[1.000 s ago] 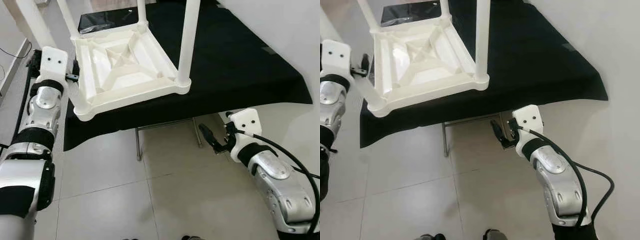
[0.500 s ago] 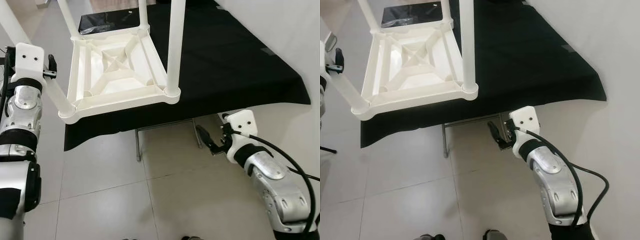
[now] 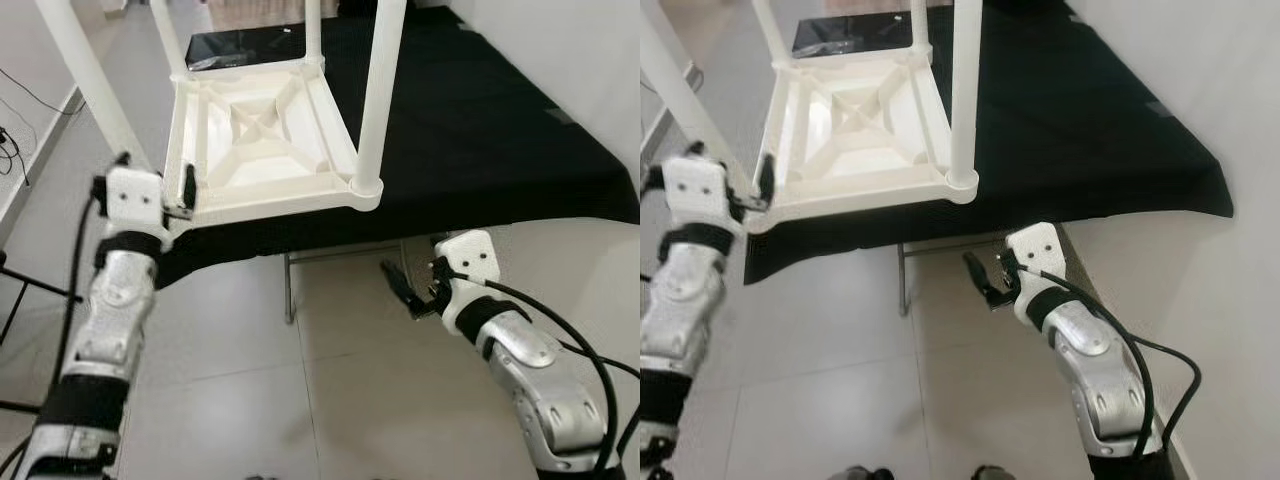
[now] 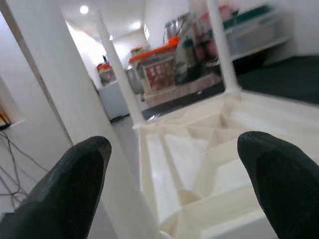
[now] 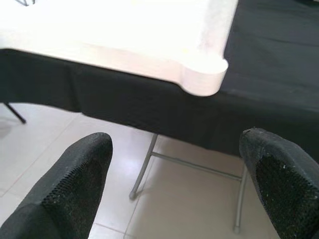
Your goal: Building children table
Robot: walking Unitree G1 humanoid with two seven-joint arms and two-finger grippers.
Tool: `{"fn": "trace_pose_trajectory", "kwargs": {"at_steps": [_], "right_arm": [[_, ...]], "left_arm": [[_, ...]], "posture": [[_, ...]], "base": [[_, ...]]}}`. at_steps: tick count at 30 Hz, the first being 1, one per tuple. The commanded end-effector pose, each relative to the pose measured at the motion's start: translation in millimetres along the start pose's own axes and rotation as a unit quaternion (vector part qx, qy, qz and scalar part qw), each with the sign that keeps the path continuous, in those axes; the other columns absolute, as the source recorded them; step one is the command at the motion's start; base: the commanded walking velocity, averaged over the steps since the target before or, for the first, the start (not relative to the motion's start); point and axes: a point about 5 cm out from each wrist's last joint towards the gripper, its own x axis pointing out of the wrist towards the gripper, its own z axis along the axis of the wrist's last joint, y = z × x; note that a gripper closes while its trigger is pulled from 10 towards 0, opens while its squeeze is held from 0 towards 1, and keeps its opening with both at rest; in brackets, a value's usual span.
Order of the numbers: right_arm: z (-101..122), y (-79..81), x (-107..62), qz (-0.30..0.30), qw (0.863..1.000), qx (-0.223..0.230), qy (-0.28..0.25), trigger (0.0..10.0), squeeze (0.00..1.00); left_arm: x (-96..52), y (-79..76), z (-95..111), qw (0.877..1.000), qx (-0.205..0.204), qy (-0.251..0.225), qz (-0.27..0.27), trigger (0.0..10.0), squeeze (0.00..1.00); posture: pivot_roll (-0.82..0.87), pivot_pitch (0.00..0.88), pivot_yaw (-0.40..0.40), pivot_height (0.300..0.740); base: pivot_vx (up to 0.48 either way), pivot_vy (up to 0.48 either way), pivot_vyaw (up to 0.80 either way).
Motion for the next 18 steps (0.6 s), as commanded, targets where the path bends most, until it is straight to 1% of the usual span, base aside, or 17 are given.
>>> {"fn": "trace_pose_trajectory", "kwargs": {"at_steps": [1,2,3,4,5,7,8,9,10,11,12,13,14,15,16,17,18], "right_arm": [[-5,4.5,0.3,0.009,1.000,-0.005,0.006,10.0,0.00],[-6,6.0,0.8,0.011,1.000,-0.004,0.006,10.0,0.00],[-6,6.0,0.8,0.011,1.000,-0.004,0.006,10.0,0.00],[-7,8.8,1.5,0.015,1.000,-0.002,0.006,10.0,0.00],[-7,8.8,1.5,0.015,1.000,-0.002,0.006,10.0,0.00],[-11,19.7,2.0,0.038,0.999,-0.008,0.005,10.0,0.00],[-11,19.7,2.0,0.038,0.999,-0.008,0.005,10.0,0.00],[-13,26.4,1.4,0.050,0.999,-0.003,0.000,10.0,0.00],[-14,34.5,0.0,0.066,0.998,-0.009,-0.002,10.0,0.00],[-12,45.1,-1.1,0.086,0.996,-0.002,-0.019,10.0,0.00],[-10,51.8,-1.8,0.098,0.995,0.004,-0.031,10.0,0.00],[-9,55.4,-2.2,0.105,0.994,0.007,-0.039,10.0,0.00],[-9,55.4,-2.2,0.105,0.994,0.007,-0.039,10.0,0.00],[-11,59.9,0.0,0.107,0.993,0.035,-0.030,10.0,0.00],[-11,59.9,0.0,0.107,0.993,0.035,-0.030,10.0,0.00],[-15,61.9,1.8,0.110,0.994,0.006,-0.013,10.0,0.00],[-18,62.8,3.2,0.110,0.994,-0.001,-0.002,10.0,0.00]], "left_arm": [[-12.9,-11.3,-4,1.000,-0.008,0.021,-0.018,10.0,0.00],[-23.7,-16.5,-6,0.999,-0.012,0.032,-0.027,10.0,0.00],[-23.7,-16.5,-6,0.999,-0.012,0.032,-0.027,10.0,0.00],[-35.9,-21.3,-9,0.998,-0.014,0.050,-0.038,10.0,0.00],[-35.9,-21.3,-9,0.998,-0.014,0.050,-0.038,10.0,0.00],[-57.7,-29.6,-14,0.993,-0.022,0.101,-0.063,10.0,0.00],[-57.7,-29.6,-14,0.993,-0.022,0.101,-0.063,10.0,0.00],[-67.3,-34.0,-16,0.988,-0.030,0.125,-0.082,10.0,0.00],[-76.4,-39.5,-17,0.984,-0.039,0.137,-0.107,10.0,0.00],[-86.5,-45.4,-17,0.979,-0.050,0.149,-0.130,10.0,0.00],[-92.7,-49.0,-17,0.976,-0.056,0.155,-0.143,10.0,0.00],[-95.9,-50.8,-16,0.974,-0.059,0.158,-0.150,10.0,0.00],[-95.9,-50.8,-16,0.974,-0.059,0.158,-0.150,10.0,0.00],[-104.8,-53.9,-17,0.970,-0.066,0.172,-0.159,10.0,0.00],[-104.8,-53.9,-17,0.970,-0.066,0.172,-0.159,10.0,0.00],[-107.8,-54.8,-17,0.969,-0.066,0.177,-0.163,10.0,0.00],[-109.7,-54.1,-17,0.968,-0.067,0.180,-0.163,10.0,0.00]], "posture": [[-0.06,0.141,0.029,0.740],[-0.05,0.137,0.028,0.740],[-0.05,0.137,0.028,0.740],[-0.05,0.135,0.027,0.740],[-0.05,0.135,0.027,0.740],[-0.05,0.130,0.025,0.740],[-0.05,0.130,0.025,0.740],[-0.05,0.129,0.024,0.740],[-0.05,0.128,0.024,0.740],[-0.05,0.127,0.021,0.740],[-0.04,0.126,0.021,0.740],[-0.04,0.126,0.021,0.740],[-0.04,0.126,0.021,0.740],[-0.05,0.126,0.024,0.740],[-0.05,0.126,0.024,0.740],[-0.04,0.126,0.024,0.740],[-0.04,0.125,0.022,0.740]], "base": [[0.000,0.000,0.00],[0.000,0.000,0.00],[0.000,0.000,0.00],[0.000,0.000,0.00],[0.000,0.000,0.00],[0.000,0.000,0.00],[0.000,0.000,0.00],[0.000,0.000,0.00],[0.000,0.000,0.54],[0.352,0.000,0.80],[0.352,0.000,0.80],[0.352,0.000,0.80],[0.352,0.000,0.80],[0.360,0.000,0.00],[0.360,0.000,0.00],[0.356,0.000,0.67],[0.360,0.000,0.54]]}}
